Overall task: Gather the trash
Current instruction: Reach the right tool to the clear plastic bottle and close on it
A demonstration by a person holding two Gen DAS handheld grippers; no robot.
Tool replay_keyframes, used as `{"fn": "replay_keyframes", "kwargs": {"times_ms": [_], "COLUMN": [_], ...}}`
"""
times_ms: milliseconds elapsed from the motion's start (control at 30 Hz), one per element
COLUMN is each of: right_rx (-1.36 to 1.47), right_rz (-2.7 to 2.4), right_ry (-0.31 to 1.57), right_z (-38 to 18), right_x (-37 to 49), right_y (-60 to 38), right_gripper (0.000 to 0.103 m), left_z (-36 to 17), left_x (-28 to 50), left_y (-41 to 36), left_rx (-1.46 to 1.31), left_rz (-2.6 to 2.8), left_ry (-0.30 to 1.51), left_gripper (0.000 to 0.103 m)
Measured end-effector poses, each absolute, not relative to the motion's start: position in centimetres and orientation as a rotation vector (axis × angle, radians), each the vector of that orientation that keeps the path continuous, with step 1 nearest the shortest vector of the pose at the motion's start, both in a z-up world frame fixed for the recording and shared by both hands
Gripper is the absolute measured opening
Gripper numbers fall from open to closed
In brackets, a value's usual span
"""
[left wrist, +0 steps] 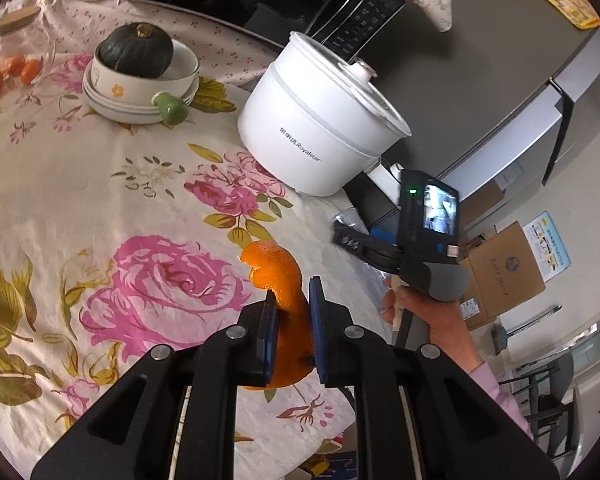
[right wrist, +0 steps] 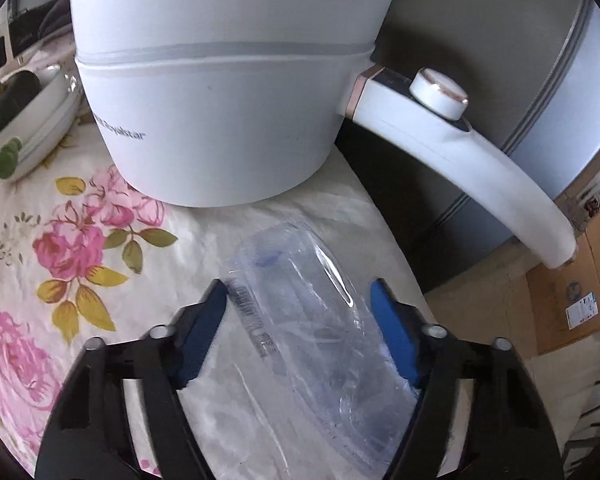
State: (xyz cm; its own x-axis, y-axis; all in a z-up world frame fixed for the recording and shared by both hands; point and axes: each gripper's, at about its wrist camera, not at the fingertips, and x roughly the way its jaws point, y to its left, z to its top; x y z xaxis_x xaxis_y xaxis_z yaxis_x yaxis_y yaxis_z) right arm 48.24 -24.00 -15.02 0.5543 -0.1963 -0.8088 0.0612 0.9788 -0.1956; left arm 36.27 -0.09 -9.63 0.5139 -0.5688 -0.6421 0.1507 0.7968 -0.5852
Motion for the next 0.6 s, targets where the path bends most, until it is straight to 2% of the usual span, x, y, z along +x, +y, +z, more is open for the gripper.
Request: {"fn": "replay_keyframes", "kwargs": {"times_ms": [100, 200, 233, 267, 300, 333, 600], "right_rx": [-0.110, -0.101, -0.088, -0.072, -0.068, -0.080, -0.303], "right_rz": [-0.138, -0.119, -0.109, -0.097, -0.089, -0.093, -0.051], "right_ry": [0.986, 1.011, 1.009, 1.011, 1.007, 0.986, 1.062], "right_z": [-14.4, -14.6, -14.5, -14.4, -14.3, -14.0, -14.4], "right_x": [47.7, 47.1, 46.9, 46.8, 46.9, 46.8, 48.7], "right_y": [-23.9, -23.9, -24.1, -24.4, -24.6, -24.7, -24.8], "right_gripper": [0.021, 0.021, 0.025, 0.050, 0.083, 0.090, 0.091], "left_z": [-9.7, -9.7, -9.7, -9.6, -9.6, -9.6, -10.5], "left_x": [36.3, 36.1, 36.1, 36.0, 36.0, 36.0, 36.6], "left_y": [-0.1, -0.1, 0.0, 0.0, 0.1, 0.1, -0.2], "left_rx": [-0.502, -0.507, -0.510, -0.514, -0.517, -0.517, -0.542], "left_rz": [-0.455, -0.449, -0.450, -0.452, -0.454, -0.455, -0.471], "left_ry": [0.942, 0.938, 0.939, 0.940, 0.940, 0.941, 0.986], "left_gripper": [0.015, 0.015, 0.015, 0.015, 0.015, 0.015, 0.015]}}
